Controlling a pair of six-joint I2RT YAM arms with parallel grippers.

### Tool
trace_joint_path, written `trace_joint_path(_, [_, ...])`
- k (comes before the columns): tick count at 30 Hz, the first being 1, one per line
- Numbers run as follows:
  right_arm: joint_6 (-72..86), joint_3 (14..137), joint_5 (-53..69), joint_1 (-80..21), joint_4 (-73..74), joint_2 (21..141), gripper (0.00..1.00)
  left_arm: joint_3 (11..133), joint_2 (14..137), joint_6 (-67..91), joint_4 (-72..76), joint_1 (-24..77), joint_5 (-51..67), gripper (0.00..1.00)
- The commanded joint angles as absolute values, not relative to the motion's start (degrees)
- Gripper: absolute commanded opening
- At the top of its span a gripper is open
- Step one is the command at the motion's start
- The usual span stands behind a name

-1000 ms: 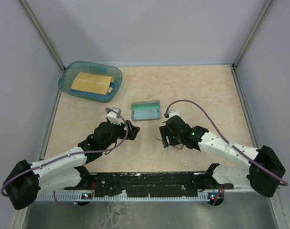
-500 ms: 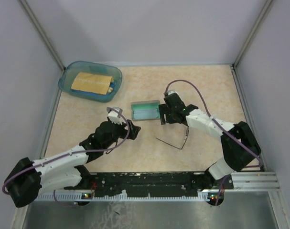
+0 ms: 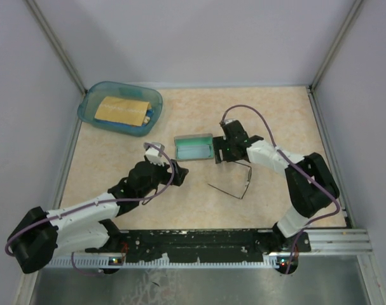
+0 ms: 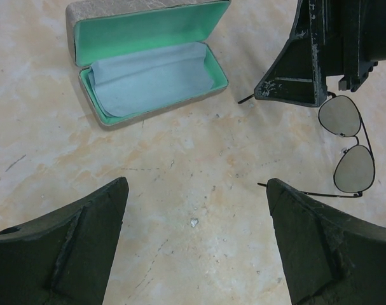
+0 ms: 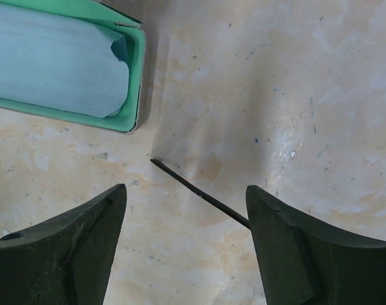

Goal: Organize the sunglasses
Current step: Move the sunglasses to the center of the board.

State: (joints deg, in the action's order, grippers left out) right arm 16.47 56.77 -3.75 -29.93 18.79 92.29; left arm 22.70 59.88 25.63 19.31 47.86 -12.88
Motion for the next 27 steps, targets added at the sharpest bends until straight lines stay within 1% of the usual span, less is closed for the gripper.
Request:
trace_joint_path(1, [15.38,58.3,-1.45,-29.77,16.5,93.06,0.76,24.19,60.3,24.67,21.01,48.02,-13.37,0.95])
trace_joint_path(14, [14.27,54.99,2.9,-30.5,15.12,92.37,0.75,24.23,60.17,24.53,20.87,48.05,-13.57,0.96])
trace_joint_path(27, [16.01,52.62,1.79,-36.28,15.38,90.41,0.75,24.22,59.39,24.6,20.24,48.05,-13.32,0.95])
